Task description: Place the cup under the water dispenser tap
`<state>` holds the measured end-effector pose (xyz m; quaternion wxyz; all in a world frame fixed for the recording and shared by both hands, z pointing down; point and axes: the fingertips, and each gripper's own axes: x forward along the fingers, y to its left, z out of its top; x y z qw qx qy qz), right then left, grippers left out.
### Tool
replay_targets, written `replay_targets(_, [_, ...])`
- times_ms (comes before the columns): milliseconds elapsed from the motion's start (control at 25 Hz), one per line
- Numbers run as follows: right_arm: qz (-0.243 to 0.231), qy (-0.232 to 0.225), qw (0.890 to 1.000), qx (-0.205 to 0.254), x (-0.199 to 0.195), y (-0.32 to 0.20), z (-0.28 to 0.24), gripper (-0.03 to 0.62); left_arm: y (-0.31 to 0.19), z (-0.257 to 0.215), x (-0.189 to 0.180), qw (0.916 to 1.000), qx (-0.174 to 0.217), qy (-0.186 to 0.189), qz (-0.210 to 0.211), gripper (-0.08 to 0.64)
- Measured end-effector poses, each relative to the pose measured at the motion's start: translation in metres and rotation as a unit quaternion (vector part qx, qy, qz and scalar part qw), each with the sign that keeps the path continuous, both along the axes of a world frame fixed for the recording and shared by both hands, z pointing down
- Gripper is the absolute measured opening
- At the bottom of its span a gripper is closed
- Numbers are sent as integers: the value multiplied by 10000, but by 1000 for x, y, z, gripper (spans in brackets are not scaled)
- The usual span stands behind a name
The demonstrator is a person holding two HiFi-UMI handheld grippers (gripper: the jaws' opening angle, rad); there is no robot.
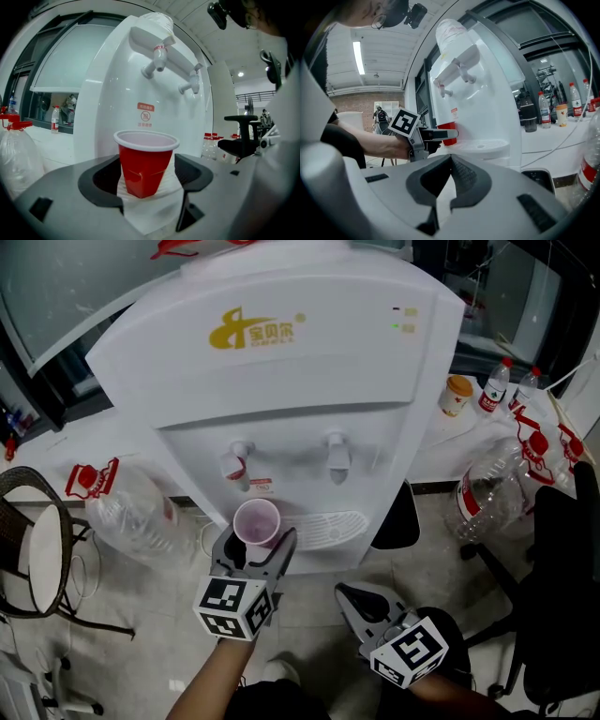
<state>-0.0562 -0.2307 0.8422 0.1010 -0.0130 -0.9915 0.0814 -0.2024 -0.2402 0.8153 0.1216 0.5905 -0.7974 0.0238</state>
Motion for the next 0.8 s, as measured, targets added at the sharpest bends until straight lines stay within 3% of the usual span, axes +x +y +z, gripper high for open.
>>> replay_targets(240, [5, -24, 10000, -6, 6, -2, -2, -2, 10, -1, 2, 10000, 21, 47, -69, 333])
replay_targets(800, [205, 2, 9998, -37, 3, -20, -4, -2, 46, -19, 3, 9965, 646, 522, -72, 336])
